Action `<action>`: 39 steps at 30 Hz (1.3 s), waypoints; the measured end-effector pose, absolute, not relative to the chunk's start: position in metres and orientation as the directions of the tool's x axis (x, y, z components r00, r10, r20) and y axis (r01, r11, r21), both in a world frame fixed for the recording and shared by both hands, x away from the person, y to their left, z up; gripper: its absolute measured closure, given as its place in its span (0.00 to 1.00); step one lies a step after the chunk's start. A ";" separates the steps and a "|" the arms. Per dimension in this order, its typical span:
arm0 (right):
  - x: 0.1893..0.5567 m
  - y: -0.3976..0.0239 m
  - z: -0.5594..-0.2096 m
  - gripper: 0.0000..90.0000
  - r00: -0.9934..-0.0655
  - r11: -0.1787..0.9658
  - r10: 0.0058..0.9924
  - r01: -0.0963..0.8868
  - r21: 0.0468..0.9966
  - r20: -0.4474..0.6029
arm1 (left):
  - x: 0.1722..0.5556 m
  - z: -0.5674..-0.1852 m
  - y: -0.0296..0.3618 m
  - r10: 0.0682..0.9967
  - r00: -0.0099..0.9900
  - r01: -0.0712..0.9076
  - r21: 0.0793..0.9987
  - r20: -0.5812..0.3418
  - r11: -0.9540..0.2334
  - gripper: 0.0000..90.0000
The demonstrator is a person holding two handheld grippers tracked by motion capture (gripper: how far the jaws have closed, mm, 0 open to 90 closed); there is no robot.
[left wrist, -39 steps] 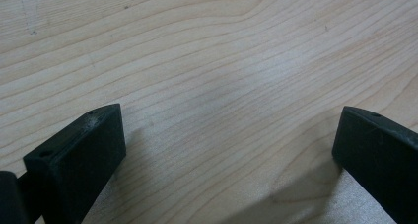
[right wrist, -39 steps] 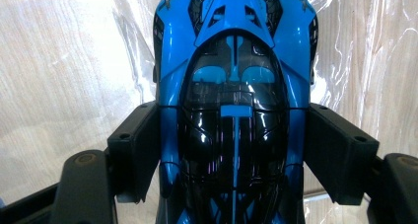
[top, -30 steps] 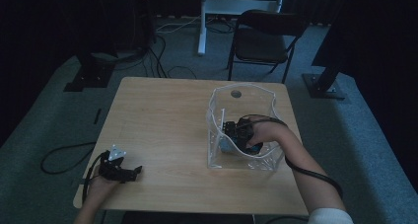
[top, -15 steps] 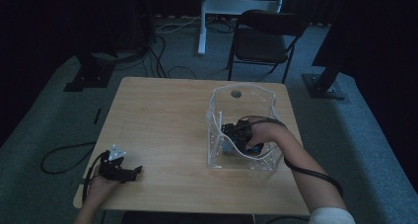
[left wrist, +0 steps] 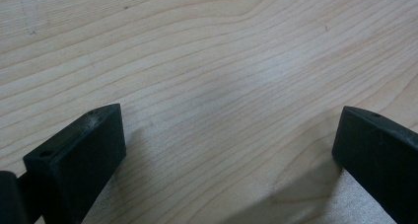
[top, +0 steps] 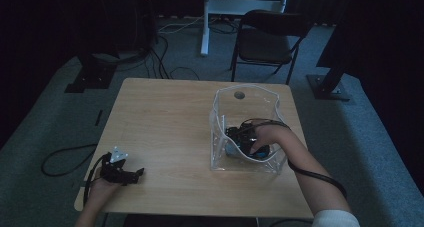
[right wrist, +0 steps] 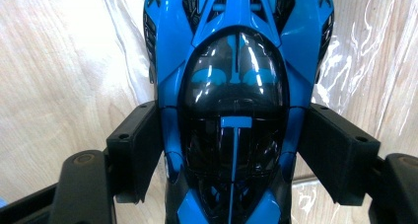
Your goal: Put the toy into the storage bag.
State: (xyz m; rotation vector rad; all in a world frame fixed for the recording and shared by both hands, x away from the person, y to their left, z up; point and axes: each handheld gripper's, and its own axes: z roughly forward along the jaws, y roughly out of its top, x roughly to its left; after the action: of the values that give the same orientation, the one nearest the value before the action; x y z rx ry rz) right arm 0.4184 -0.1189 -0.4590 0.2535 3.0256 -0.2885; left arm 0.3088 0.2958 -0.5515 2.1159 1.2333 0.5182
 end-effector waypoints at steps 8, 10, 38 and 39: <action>0.422 -0.121 -0.459 0.22 -0.973 0.952 0.215 0.228 -0.202 -0.086 | 0.309 -0.552 0.296 0.872 0.489 0.626 0.687 0.022 -0.368 0.00; 0.422 -0.123 -0.457 0.22 -0.976 0.958 0.205 0.215 -0.191 -0.071 | 0.309 -0.552 0.296 0.872 0.489 0.626 0.687 0.022 -0.369 0.00; 0.415 -0.132 -0.412 0.23 -0.963 0.967 0.250 0.253 -0.018 -0.101 | 0.308 -0.551 0.296 0.873 0.488 0.626 0.687 0.024 -0.369 0.00; 0.415 -0.133 -0.411 0.23 -0.962 0.966 0.254 0.257 -0.014 -0.102 | 0.308 -0.551 0.296 0.873 0.488 0.625 0.687 0.025 -0.370 0.00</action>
State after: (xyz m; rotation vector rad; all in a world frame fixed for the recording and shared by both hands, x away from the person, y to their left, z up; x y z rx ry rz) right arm 0.4147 -0.1327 -0.4109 0.3924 3.0163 -0.0415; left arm 0.3084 0.2961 -0.5515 2.1197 1.2289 0.5205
